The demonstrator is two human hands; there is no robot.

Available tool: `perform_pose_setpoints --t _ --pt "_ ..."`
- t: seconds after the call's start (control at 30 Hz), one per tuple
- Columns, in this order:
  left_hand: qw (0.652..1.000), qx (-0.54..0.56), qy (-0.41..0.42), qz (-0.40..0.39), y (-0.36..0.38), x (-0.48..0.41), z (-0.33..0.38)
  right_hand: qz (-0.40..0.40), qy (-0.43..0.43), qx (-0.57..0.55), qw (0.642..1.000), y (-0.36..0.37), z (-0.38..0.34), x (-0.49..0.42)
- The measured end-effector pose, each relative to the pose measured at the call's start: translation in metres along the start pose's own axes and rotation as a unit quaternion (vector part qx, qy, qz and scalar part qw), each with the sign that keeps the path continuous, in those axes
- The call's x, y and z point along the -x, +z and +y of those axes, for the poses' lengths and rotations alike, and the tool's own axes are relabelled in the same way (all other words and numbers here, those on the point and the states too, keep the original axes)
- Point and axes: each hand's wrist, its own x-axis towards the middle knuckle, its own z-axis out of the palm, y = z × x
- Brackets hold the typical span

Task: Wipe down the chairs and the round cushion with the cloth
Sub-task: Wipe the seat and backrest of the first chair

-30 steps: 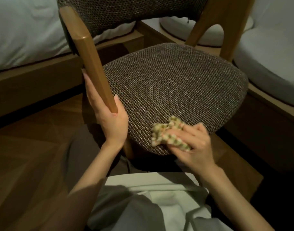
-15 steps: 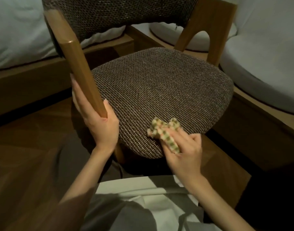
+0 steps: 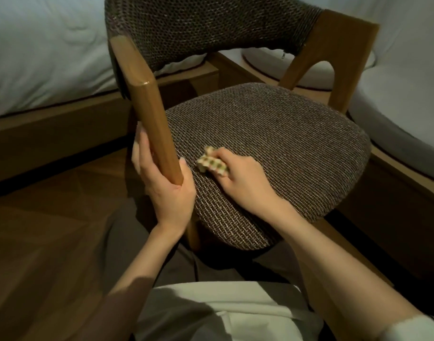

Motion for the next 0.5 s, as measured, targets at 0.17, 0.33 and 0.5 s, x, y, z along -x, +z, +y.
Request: perform_pose_setpoints --t 0.17,0.33,0.5 --pt "0.999 0.013 0.034 -0.023 -0.005 -0.030 0.006 -0.021 0.009 0.039 0.999 0.020 0.030 -0.057" --pt "0.992 0.013 0.116 -0.055 -0.010 -0.075 0.017 -0.026 0.052 0.061 0.996 0.042 0.060 -0.116" --pt "0.982 -0.018 0.166 -0.092 -0.019 -0.123 0.024 -0.012 0.072 0.040 0.997 0.060 0.069 -0.148"
